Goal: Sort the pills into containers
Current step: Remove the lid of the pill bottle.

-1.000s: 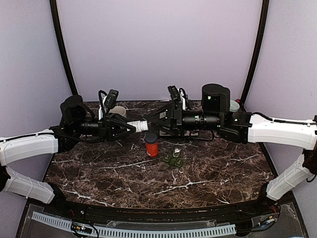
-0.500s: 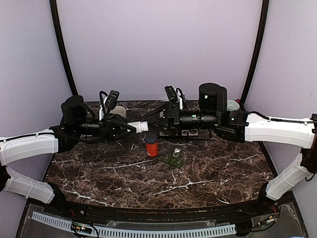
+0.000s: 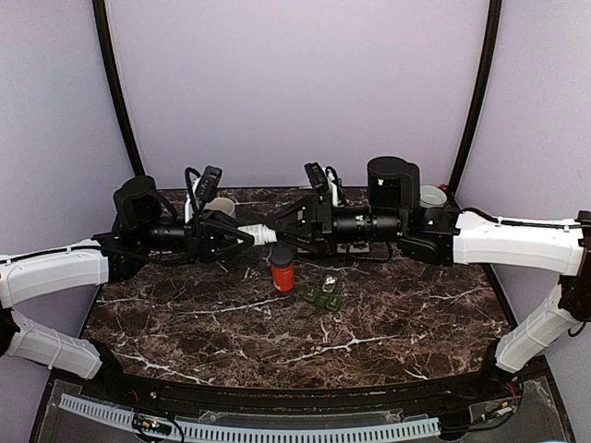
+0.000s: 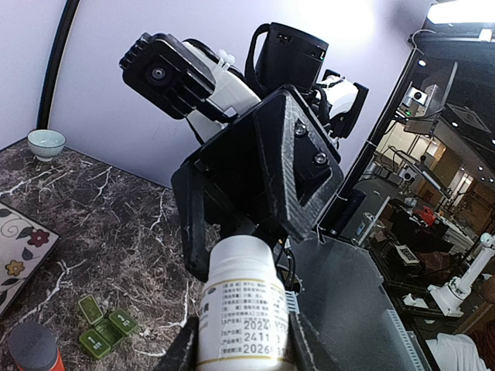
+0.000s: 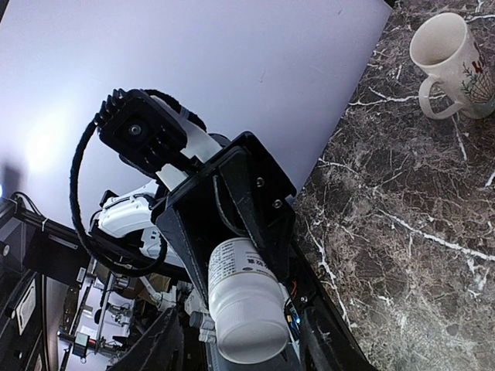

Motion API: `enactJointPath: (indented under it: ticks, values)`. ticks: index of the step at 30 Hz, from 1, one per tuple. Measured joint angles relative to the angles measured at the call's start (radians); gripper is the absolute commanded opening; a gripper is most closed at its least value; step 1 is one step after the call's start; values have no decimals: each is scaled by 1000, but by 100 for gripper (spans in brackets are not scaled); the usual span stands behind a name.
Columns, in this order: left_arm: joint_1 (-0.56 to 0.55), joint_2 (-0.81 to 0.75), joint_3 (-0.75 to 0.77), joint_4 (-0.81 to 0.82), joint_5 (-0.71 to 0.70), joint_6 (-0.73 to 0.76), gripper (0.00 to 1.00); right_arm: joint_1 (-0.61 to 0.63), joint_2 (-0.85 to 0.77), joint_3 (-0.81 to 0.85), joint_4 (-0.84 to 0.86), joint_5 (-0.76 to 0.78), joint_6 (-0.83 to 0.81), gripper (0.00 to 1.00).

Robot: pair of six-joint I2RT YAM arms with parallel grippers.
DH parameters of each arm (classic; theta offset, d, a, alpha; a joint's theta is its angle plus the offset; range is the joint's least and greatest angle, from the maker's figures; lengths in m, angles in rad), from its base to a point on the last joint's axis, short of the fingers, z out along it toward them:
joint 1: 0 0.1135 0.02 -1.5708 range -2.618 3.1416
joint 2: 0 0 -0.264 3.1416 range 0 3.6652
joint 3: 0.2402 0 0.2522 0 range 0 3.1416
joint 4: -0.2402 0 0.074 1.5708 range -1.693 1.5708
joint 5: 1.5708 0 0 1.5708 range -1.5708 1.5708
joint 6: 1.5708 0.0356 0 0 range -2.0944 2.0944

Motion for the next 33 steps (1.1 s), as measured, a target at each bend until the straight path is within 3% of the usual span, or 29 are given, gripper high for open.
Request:
enactJointPath:
  ticks: [12,21,26,33]
  values:
    - [0,9,2,0,0,0,0,2,18,0,6,-18,7,39]
    - [2,13,3,6,4,-1,0,5,24,2,6,-19,3,0]
    - [2,13,3,21,10,-24,0,6,24,9,0,-23,-73,0]
    - [5,34,9,93,59,-142,0,16,4,29,-47,-22,-401,0]
